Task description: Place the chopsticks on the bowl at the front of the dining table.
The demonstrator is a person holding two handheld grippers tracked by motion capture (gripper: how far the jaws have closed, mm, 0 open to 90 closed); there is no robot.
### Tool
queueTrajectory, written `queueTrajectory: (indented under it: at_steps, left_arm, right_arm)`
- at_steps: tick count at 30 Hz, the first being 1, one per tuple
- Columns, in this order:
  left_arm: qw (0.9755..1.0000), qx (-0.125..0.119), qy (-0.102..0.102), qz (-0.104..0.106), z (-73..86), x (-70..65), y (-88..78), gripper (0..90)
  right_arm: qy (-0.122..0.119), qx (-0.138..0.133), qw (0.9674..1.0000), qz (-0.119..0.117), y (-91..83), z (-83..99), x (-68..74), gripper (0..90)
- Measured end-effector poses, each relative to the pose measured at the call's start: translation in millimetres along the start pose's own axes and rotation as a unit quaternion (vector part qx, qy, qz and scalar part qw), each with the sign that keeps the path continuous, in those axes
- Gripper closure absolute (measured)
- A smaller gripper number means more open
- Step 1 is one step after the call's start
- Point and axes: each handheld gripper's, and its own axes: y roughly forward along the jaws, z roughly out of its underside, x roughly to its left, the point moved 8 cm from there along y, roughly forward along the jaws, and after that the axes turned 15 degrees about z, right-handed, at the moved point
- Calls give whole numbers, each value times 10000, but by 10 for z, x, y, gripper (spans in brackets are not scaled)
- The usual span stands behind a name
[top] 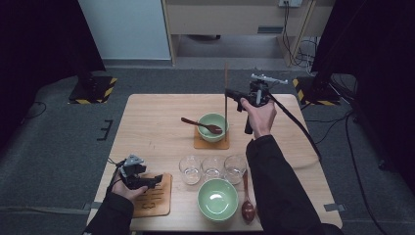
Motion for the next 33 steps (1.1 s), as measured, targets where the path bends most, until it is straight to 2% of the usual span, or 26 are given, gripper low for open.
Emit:
queueTrajectory:
  at_steps: [15, 33]
  left_arm:
    - [10000, 13, 18, 6, -1, -2, 5, 152]
    - [10000, -2, 30, 11, -11, -1, -1, 152]
  right_arm:
    - [70, 366, 9992, 139, 383, 263, -8, 849]
    - [67, 658, 9974, 295, 735, 472, -6, 848]
